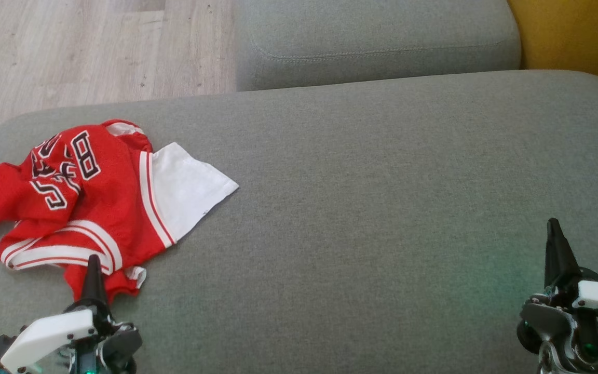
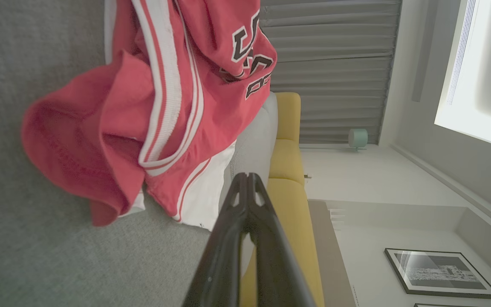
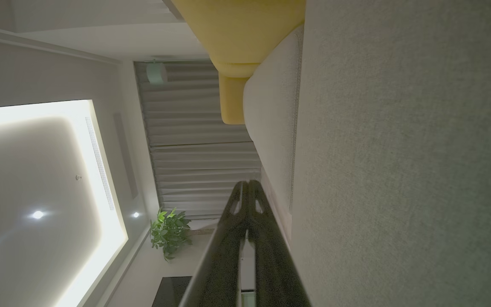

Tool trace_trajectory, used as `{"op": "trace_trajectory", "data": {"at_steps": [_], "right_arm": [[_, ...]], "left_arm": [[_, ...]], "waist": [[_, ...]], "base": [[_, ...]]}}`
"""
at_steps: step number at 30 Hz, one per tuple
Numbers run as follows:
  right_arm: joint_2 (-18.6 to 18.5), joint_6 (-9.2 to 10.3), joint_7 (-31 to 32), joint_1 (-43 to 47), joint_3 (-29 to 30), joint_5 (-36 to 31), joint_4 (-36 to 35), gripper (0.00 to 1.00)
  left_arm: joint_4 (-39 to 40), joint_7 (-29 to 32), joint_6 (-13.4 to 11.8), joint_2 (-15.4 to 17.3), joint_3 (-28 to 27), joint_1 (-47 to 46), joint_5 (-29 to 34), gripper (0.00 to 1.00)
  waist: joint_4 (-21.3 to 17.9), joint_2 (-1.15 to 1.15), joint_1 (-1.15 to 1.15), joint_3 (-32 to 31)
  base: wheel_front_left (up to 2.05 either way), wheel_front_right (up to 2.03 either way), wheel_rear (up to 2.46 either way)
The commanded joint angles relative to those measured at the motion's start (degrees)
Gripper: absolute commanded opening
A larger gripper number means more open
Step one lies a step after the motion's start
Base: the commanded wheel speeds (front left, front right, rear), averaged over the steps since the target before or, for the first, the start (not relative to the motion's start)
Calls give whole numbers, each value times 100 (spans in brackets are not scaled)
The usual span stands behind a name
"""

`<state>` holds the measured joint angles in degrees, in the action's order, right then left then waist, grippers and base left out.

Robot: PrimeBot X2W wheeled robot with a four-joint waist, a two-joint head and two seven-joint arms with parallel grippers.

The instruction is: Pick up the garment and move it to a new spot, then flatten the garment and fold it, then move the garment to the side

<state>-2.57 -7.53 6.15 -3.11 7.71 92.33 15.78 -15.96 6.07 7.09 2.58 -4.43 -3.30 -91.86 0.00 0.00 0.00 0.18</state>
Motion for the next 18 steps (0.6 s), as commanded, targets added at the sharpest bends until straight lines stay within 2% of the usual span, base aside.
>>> {"op": "trace_trajectory", "data": {"at_steps": [1,18], "right_arm": [[-31,4,38,-308,-114,-20,-176,0],[-31,4,37,-308,-115,-19,-176,0]], "left_arm": [[192,40,40,30,-207,-288,-32,0],[193,40,40,30,-207,-288,-32,0]], "waist": [[0,0,0,0],[0,0,0,0]], "base": [[0,0,0],[0,0,0]]}}
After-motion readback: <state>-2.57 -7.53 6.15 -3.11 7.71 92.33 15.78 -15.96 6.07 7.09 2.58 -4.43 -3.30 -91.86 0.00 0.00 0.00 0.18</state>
